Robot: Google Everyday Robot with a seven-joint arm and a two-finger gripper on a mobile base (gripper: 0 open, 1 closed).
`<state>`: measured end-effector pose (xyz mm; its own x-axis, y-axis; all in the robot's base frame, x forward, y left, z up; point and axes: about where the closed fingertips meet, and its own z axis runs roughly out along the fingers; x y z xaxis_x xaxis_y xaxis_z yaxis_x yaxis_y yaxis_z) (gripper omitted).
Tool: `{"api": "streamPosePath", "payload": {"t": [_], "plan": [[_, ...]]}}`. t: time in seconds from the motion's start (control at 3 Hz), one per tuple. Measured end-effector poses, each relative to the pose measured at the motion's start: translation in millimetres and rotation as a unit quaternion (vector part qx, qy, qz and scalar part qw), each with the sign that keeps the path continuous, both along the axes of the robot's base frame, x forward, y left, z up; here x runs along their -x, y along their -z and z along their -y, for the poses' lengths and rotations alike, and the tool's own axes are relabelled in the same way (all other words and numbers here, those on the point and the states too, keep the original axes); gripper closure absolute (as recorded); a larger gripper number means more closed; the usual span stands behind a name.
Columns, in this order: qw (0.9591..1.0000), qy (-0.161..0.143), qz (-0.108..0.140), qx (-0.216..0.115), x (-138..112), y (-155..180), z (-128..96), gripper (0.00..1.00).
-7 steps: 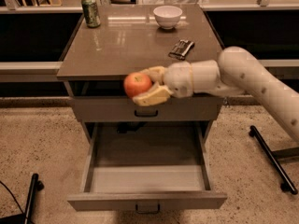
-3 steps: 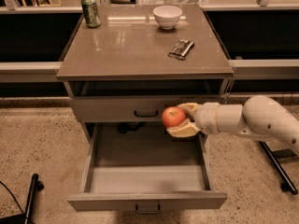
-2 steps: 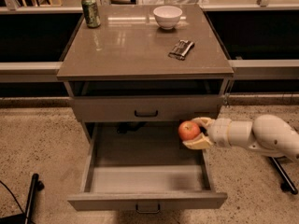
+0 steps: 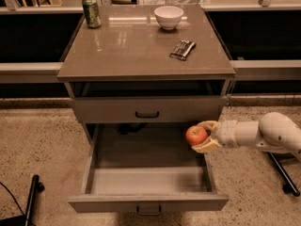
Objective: Place apple into middle drawer
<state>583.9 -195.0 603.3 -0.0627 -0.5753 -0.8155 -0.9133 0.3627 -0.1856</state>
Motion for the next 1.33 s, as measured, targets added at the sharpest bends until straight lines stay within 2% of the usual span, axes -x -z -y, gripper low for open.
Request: {"api": "streamPosePath", "payload": {"t": [0.33,0.67,1.0,1.33], "plan": [[0.9973,-0.056,-0.029,-0.037,-10.1,37.1,-34.3,1.0],[0.9911,-0.104,-0.049,-0.068,0.7,79.6,-106.1,1.0],[0.9885,-0.116,-0.041,-0.088,21.7,97.3,-174.2,1.0],[0.984,-0.132,-0.041,-0.113,48.7,103.2,-234.1,1.0]]}}
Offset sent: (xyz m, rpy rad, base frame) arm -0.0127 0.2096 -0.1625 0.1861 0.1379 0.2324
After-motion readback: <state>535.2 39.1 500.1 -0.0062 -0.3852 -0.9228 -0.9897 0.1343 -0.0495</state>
